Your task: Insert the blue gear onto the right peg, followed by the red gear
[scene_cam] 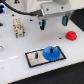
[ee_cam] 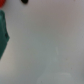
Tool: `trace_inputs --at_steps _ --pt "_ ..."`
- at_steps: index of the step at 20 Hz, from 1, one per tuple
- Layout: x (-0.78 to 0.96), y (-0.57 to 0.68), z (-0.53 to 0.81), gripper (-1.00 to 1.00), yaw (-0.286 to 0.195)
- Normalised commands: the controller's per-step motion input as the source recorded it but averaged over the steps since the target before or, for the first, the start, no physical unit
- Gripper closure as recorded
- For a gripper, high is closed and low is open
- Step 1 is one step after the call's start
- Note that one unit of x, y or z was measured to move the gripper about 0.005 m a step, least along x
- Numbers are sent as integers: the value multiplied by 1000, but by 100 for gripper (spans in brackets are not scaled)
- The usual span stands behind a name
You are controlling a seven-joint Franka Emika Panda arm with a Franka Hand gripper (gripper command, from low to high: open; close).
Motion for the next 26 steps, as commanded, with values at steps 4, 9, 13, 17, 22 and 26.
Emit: trace_inputs --at_steps 4,9,13,17,22,26 --pt "-685 239 -147 -100 0" --pt "-341 187 -86 -100 0" --pt "593 366 60 -100 0" --pt "681 508 155 -100 0" --pt "650 499 154 -100 0" --pt "267 399 57 -100 0"
